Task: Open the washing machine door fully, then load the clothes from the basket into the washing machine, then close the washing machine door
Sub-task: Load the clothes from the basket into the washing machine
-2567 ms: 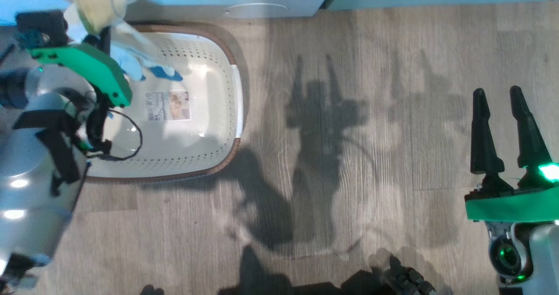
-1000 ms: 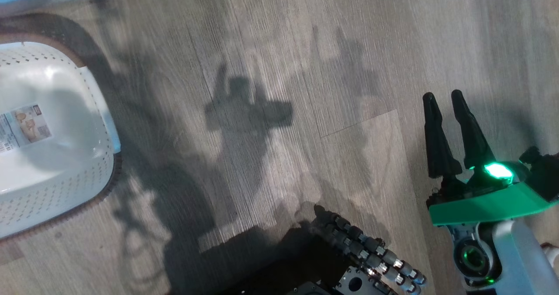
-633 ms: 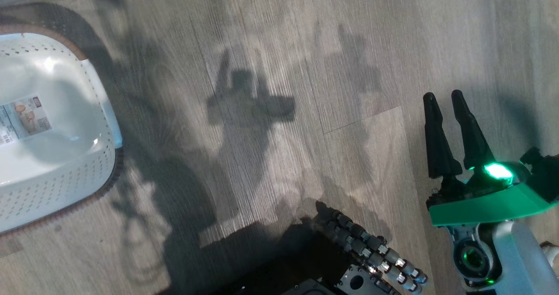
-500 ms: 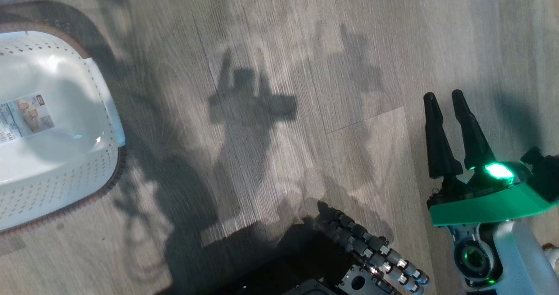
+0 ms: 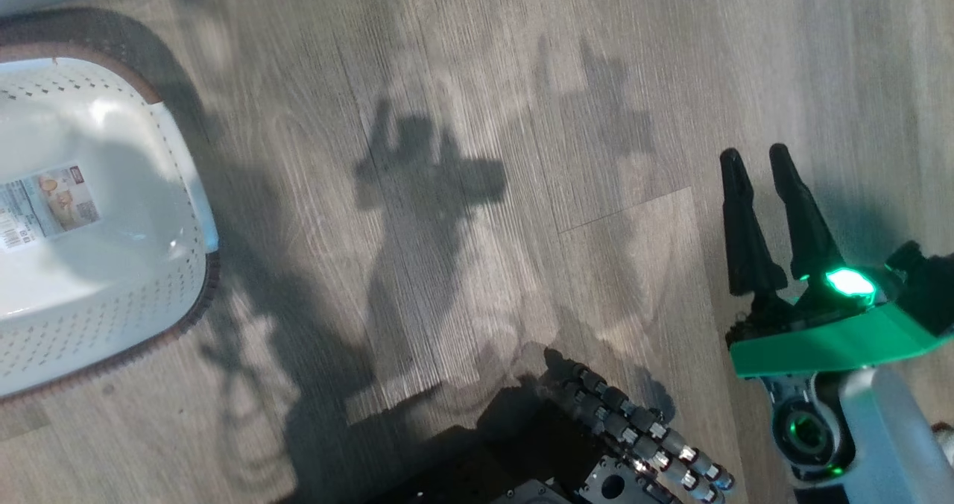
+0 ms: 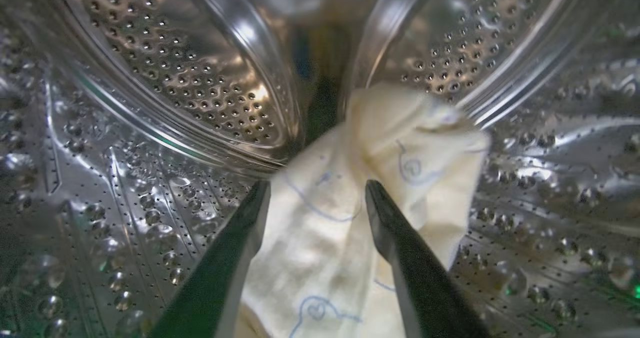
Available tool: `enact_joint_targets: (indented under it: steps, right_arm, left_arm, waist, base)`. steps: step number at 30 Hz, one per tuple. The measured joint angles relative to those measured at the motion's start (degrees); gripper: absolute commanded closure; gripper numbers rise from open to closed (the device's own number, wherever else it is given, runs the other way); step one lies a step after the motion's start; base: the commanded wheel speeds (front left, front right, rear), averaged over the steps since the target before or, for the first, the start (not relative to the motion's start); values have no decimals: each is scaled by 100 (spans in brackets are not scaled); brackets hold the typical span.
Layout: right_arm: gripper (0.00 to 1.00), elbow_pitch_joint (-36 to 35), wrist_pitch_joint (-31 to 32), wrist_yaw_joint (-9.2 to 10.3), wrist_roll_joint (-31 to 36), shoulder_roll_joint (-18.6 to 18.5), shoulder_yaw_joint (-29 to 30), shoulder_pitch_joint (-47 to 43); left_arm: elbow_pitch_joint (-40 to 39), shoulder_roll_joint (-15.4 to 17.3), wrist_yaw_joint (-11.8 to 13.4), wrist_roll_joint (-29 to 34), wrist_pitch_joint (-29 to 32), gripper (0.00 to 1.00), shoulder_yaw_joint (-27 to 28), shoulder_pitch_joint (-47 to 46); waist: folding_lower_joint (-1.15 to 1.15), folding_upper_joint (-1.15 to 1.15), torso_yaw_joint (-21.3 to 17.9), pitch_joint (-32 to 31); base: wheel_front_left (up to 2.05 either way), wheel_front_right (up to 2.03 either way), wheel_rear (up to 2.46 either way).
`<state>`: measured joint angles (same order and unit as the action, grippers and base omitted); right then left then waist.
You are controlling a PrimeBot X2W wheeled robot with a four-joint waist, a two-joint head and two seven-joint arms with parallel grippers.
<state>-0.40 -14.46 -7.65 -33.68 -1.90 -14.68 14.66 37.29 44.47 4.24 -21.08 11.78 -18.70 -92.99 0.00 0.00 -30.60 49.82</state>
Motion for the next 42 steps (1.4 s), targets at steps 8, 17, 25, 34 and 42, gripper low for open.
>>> enact_joint_targets:
  steps: [8, 17, 25, 34, 42]
  right_arm:
    - [0, 40, 0, 0, 182, -1, 205, 25]
    - [0, -12, 0, 0, 523, -1, 512, -3]
    - [0, -104, 0, 0, 928, -4, 892, -66]
    - [0, -170, 0, 0, 1556, -7, 1211, -415]
    - [0, -175, 0, 0, 2016, -26, 1319, -782]
  left_arm:
    - [-315, -138, 203, -345, -258, 0, 181, 931]
    - [-1088, -311, 532, -600, -1170, 0, 361, 2313]
    - [-2432, -573, 1120, -862, -1993, 0, 641, 4212]
    - [-4321, -1190, 1974, -851, -2516, 0, 736, 6763]
    - [-4920, -1819, 1996, -659, -2619, 0, 456, 8107]
  waist:
    - [0, 0, 212, -165]
    - [0, 0, 565, -463]
    - [-1, 0, 1017, -867]
    - [0, 0, 1643, -1405]
    - [-1, 0, 2214, -1970]
  base:
    - [0, 0, 0]
    - [0, 0, 0]
    - [0, 0, 0]
    - [0, 0, 0]
    - [0, 0, 0]
